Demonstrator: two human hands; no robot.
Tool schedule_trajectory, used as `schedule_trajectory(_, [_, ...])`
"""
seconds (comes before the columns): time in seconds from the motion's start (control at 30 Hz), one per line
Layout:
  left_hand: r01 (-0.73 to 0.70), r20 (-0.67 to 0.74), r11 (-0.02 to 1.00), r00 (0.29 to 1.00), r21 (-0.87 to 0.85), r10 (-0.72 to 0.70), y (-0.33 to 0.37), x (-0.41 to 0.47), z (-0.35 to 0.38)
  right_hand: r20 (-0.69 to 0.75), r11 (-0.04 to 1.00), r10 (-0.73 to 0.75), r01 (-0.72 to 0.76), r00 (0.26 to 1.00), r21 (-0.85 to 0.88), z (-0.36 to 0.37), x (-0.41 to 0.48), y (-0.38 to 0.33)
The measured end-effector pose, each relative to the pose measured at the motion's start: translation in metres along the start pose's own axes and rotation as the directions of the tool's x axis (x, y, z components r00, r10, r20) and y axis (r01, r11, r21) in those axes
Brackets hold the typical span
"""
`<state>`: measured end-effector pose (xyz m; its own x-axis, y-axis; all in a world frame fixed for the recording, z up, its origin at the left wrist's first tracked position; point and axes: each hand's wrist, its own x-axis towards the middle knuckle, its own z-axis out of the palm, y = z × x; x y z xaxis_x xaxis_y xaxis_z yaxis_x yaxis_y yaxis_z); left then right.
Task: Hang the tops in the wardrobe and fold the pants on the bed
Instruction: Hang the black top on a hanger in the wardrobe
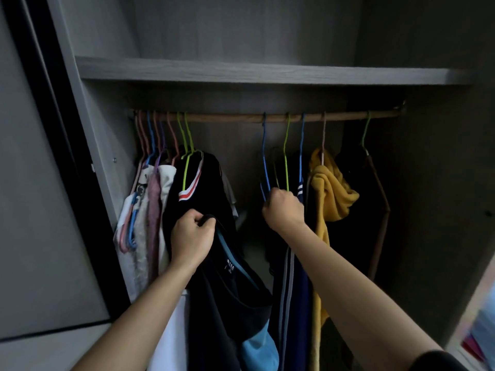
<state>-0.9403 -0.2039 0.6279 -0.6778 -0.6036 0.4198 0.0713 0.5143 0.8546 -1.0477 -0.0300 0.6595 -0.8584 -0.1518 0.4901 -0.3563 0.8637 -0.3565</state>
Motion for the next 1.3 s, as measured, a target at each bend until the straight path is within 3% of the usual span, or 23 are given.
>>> schedule_trajectory(0.07, [0.014,-0.006,1.0,1.0,0.001,-0.014,0.0,-0.003,0.0,0.007,0.959,0.089,-0.088,0.996,0.269,-0.002,0.001,0.012])
schedule_trajectory(0.13, [0.032,-0.005,1.0,0.999,0.002,-0.031,0.001,-0.007,0.002,-0.068,0.892,0.08,-0.041,0.994,0.451,-0.006,0.0,0.024])
schedule_trajectory(0.27, [0.073,-0.008,0.997,0.997,0.009,-0.073,0.003,-0.016,0.011,-0.189,0.804,0.002,0.111,0.982,0.584,-0.017,-0.014,0.04])
schedule_trajectory(0.37, [0.17,0.054,0.976,0.985,-0.136,-0.164,0.011,-0.024,0.021,-0.234,0.723,-0.024,0.178,0.972,0.667,-0.018,-0.038,0.055])
schedule_trajectory(0.43, [0.323,0.146,0.889,0.946,-0.324,-0.291,0.022,-0.029,0.029,-0.259,0.686,-0.092,0.25,0.961,0.684,-0.017,-0.06,0.073])
schedule_trajectory(0.53, [0.607,0.345,0.633,0.794,-0.481,-0.5,0.038,-0.035,0.034,-0.235,0.639,-0.231,0.329,0.944,0.695,-0.016,-0.092,0.111])
schedule_trajectory(0.63, [0.649,0.44,0.573,0.761,-0.501,-0.477,0.047,-0.039,0.047,-0.158,0.647,-0.301,0.323,0.94,0.69,-0.018,-0.116,0.15])
schedule_trajectory(0.8, [0.627,0.456,0.62,0.776,-0.472,-0.437,0.065,-0.063,0.076,0.151,0.809,-0.311,0.178,0.938,0.56,-0.026,-0.129,0.197])
schedule_trajectory(0.87, [0.606,0.443,0.675,0.787,-0.421,-0.43,0.068,-0.072,0.084,0.207,0.812,-0.262,0.1,0.942,0.574,-0.028,-0.132,0.204])
schedule_trajectory(0.93, [0.579,0.447,0.726,0.797,-0.372,-0.406,0.07,-0.083,0.09,0.222,0.678,-0.221,-0.014,0.95,0.735,-0.032,-0.136,0.202])
schedule_trajectory(1.03, [0.568,0.445,0.765,0.794,-0.303,-0.414,0.069,-0.098,0.098,0.315,0.342,-0.132,-0.255,0.94,0.905,-0.037,-0.141,0.194])
schedule_trajectory(1.13, [0.536,0.445,0.803,0.805,-0.259,-0.393,0.065,-0.112,0.103,0.317,0.224,-0.017,-0.306,0.948,0.926,-0.041,-0.148,0.189])
schedule_trajectory(1.2, [0.475,0.428,0.844,0.835,-0.248,-0.345,0.063,-0.12,0.104,0.266,0.272,0.024,-0.262,0.964,0.926,-0.045,-0.156,0.191])
schedule_trajectory(1.3, [0.347,0.423,0.921,0.872,-0.176,-0.247,0.057,-0.129,0.107,0.044,0.478,0.05,-0.063,0.998,0.876,-0.054,-0.175,0.201])
